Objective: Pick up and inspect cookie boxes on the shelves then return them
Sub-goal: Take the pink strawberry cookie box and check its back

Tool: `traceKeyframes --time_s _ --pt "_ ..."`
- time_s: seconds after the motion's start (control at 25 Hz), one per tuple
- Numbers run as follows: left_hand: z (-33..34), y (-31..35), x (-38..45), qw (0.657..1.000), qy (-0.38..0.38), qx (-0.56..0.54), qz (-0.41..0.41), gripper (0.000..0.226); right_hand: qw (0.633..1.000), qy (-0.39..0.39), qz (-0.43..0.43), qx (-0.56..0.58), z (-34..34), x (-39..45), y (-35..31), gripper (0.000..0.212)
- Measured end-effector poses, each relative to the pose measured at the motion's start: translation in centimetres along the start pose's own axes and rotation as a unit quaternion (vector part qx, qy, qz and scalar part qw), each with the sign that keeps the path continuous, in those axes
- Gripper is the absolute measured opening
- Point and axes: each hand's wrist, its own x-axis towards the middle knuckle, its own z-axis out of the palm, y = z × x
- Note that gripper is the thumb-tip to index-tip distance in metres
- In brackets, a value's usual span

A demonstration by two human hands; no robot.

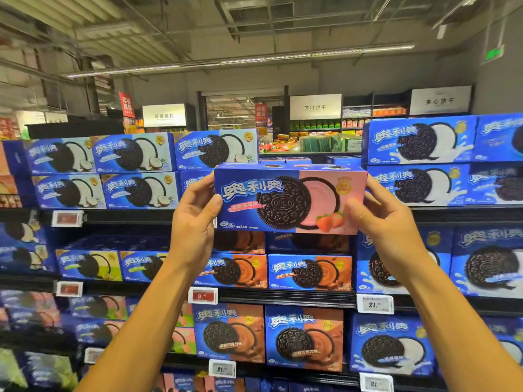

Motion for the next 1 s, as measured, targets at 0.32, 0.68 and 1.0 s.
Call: traceKeyframes --time_s 0.32,0.68,1.0 --pt "0.9 -0.7 0.2 0.993 0.116 0.01 0.03 0.032 0.982 0.043 -0.171 -0.071 1.8 -1.0 1.6 0.071" --pt "1.4 0.9 0.1 0.997 0.071 -0.015 0.034 0.03 0.979 0.053 -0.175 -0.089 1.2 -0.9 2.1 0.064" --pt "4.0 3.0 -0.7 0.97 -0.149 0.172 0.083 0.045 0.988 0.147 -0.033 0.028 -0.7 1.5 5.4 0.026"
